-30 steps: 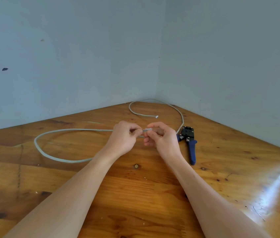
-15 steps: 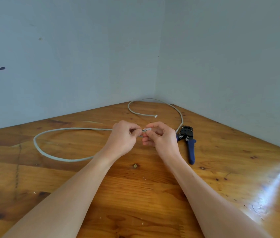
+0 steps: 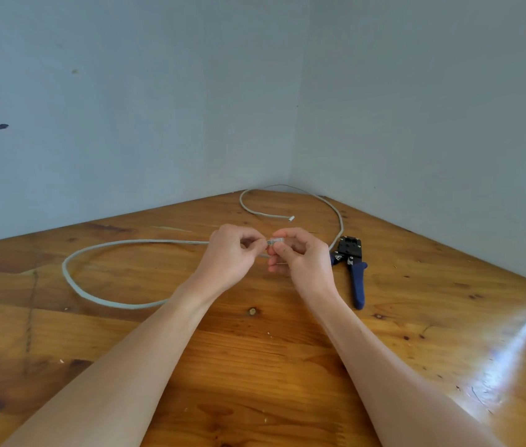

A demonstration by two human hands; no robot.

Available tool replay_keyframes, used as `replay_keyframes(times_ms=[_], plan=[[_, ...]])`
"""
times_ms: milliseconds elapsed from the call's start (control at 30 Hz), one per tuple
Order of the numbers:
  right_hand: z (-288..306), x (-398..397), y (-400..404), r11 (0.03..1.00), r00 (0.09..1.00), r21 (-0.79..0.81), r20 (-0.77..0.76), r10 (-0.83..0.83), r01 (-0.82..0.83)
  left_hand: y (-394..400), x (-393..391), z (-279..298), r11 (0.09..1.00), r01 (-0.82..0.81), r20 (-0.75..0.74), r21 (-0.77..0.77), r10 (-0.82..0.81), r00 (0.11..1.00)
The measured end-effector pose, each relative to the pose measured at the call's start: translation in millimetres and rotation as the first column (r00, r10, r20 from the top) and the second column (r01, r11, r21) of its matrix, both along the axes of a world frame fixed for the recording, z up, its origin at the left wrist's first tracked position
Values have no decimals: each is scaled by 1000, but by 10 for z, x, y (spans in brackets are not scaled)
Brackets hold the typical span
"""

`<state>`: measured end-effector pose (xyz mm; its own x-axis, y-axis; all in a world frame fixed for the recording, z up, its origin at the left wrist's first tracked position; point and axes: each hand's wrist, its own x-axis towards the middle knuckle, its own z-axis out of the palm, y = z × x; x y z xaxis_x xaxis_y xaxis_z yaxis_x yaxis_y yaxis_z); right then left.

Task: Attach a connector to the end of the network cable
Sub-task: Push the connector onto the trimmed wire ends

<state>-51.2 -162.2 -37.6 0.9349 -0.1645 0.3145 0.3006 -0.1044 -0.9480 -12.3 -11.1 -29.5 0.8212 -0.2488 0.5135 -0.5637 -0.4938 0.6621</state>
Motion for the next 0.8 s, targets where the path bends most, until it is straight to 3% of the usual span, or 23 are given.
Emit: replay_keyframes(times_ms=[333, 633, 800], plan=[[-3, 26, 18, 995, 997, -70, 29, -71, 73, 1, 23, -13, 1000, 2, -56, -14, -3, 998], [40, -7, 32, 998, 997, -1, 10, -70, 70, -11, 10, -8, 995, 34, -57, -94, -39, 998], [52, -8, 2, 993, 997, -82, 20, -78, 79, -20, -16, -3, 992, 53, -88, -118, -64, 994]])
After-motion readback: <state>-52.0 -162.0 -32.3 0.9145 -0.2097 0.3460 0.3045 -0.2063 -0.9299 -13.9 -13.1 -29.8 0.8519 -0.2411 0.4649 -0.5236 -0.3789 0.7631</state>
